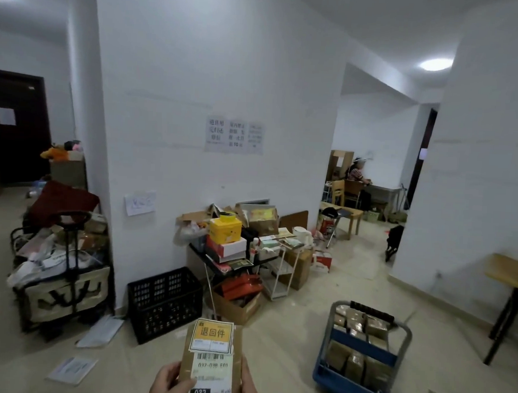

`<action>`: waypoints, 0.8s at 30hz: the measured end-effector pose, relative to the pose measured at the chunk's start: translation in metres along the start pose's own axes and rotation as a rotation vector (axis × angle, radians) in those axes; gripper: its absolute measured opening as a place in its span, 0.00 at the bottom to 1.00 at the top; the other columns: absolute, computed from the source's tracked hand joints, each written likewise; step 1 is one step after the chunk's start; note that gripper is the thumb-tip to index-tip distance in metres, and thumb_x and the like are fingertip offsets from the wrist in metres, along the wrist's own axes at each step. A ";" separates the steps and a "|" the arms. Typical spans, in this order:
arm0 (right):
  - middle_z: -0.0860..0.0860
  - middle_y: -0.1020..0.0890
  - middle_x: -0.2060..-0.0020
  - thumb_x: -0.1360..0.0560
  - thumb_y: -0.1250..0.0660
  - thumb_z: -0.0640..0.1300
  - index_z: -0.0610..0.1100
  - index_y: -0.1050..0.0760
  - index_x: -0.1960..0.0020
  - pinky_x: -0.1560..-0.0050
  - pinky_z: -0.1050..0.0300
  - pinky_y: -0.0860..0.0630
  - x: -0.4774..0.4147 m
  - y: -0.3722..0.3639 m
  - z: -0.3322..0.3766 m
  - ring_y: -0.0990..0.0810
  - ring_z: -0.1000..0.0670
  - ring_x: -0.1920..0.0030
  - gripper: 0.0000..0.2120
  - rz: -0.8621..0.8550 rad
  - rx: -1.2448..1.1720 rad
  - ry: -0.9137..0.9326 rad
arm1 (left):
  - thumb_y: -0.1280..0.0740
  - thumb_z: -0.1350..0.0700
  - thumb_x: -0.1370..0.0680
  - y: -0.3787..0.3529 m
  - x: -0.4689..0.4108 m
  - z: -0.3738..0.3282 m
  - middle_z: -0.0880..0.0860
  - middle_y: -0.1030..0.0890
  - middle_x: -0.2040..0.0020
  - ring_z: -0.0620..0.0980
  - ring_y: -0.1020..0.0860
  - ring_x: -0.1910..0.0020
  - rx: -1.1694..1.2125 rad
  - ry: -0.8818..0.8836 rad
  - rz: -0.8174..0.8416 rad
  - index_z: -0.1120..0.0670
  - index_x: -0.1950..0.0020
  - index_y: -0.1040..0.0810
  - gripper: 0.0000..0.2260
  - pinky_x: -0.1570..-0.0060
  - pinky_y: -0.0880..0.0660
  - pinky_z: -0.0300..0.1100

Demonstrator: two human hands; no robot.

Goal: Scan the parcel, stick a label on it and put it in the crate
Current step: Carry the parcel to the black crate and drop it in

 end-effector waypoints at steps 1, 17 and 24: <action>0.38 0.30 0.30 0.32 0.31 0.22 0.42 0.47 0.24 0.54 0.55 0.17 -0.016 0.001 0.002 0.16 0.46 0.46 0.44 -0.020 0.022 -0.017 | 0.31 0.74 0.31 -0.004 -0.018 -0.003 0.63 0.20 0.48 0.60 0.23 0.45 -0.035 -0.002 0.019 0.67 0.45 0.25 0.16 0.43 0.29 0.47; 0.43 0.28 0.43 0.33 0.29 0.41 0.43 0.43 0.48 0.41 0.50 0.24 -0.339 -0.026 0.053 0.24 0.46 0.43 0.24 -0.399 0.226 -0.157 | 0.33 0.70 0.27 -0.022 -0.336 -0.150 0.61 0.22 0.43 0.55 0.22 0.50 -0.157 -0.208 0.086 0.57 0.29 0.30 0.27 0.46 0.24 0.43; 0.52 0.24 0.55 0.29 0.34 0.37 0.44 0.41 0.45 0.65 0.64 0.26 -0.431 -0.015 0.082 0.22 0.56 0.58 0.19 -0.434 0.328 -0.092 | 0.30 0.59 0.29 -0.043 -0.452 -0.149 0.59 0.26 0.37 0.53 0.21 0.44 -0.205 -0.198 0.108 0.42 0.28 0.34 0.32 0.43 0.23 0.47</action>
Point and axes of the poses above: each hand's wrist, its own x-axis away from the middle knuckle, its own y-axis out of the back of the hand, z = x × y, the point moved 5 cm from there along -x, towards the middle knuckle
